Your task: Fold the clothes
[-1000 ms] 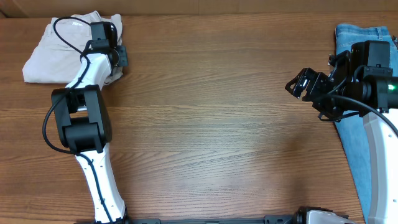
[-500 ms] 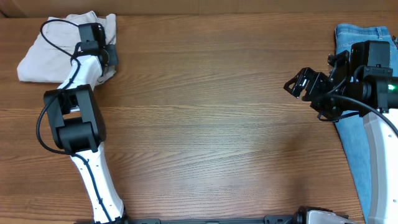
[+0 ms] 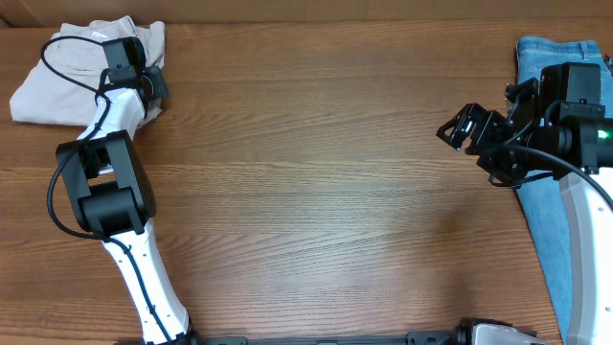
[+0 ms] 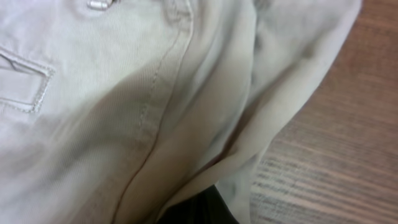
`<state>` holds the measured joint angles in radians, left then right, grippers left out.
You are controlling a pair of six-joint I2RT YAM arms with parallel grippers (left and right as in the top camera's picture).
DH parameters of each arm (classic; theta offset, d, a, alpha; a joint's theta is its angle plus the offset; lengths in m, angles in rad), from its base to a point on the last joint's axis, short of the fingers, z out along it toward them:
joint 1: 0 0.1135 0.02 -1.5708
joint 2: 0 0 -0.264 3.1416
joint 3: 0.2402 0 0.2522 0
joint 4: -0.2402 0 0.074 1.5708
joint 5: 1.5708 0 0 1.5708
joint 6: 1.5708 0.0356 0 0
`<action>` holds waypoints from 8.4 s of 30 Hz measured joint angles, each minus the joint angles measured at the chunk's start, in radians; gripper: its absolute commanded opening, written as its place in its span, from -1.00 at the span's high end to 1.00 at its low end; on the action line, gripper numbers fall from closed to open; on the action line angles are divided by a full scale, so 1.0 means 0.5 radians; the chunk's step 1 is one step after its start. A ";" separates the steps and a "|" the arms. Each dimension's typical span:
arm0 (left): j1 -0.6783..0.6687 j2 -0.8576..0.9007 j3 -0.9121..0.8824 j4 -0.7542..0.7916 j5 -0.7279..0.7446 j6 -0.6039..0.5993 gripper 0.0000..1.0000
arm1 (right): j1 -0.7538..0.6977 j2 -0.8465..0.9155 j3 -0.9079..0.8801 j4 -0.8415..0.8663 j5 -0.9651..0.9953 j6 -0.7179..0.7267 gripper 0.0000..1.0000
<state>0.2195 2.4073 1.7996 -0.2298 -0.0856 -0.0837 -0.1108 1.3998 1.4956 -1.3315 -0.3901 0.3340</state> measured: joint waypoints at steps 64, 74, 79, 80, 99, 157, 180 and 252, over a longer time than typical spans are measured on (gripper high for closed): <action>-0.217 -1.772 -0.008 -1.637 0.600 -0.150 -0.99 | 0.000 -1.774 -0.011 -0.487 0.429 0.066 -1.00; -0.217 -1.772 -0.008 -1.637 0.607 -0.150 -1.00 | 0.000 -1.796 -0.129 -0.613 0.503 0.069 -1.00; -0.217 -1.772 -0.008 -1.637 0.607 -0.150 -1.00 | 0.000 -1.795 -0.297 -0.489 0.515 0.076 -1.00; -0.217 -1.772 -0.008 -1.637 0.607 -0.150 -1.00 | 0.000 -1.794 -0.330 -0.454 0.517 0.078 -1.00; -0.217 -1.772 -0.008 -1.637 0.607 -0.150 -1.00 | 0.001 -1.794 -0.362 -0.283 0.496 0.115 -1.00; -0.217 -1.772 -0.009 -1.637 0.623 -0.150 -1.00 | 0.278 -2.774 -2.954 2.522 0.653 -0.329 -1.00; -0.217 -1.772 -0.009 -1.637 0.623 -0.150 -0.99 | 0.278 -2.774 -2.954 2.498 0.579 -0.541 -1.00; -0.459 -4.437 -3.574 0.834 0.247 -0.165 -1.00 | 0.279 -2.774 -2.954 2.502 0.579 -0.550 -1.00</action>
<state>-0.0097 0.1890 0.0124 0.1871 0.0380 -0.1661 0.0288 0.0128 0.0185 -0.0803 -0.1005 0.0589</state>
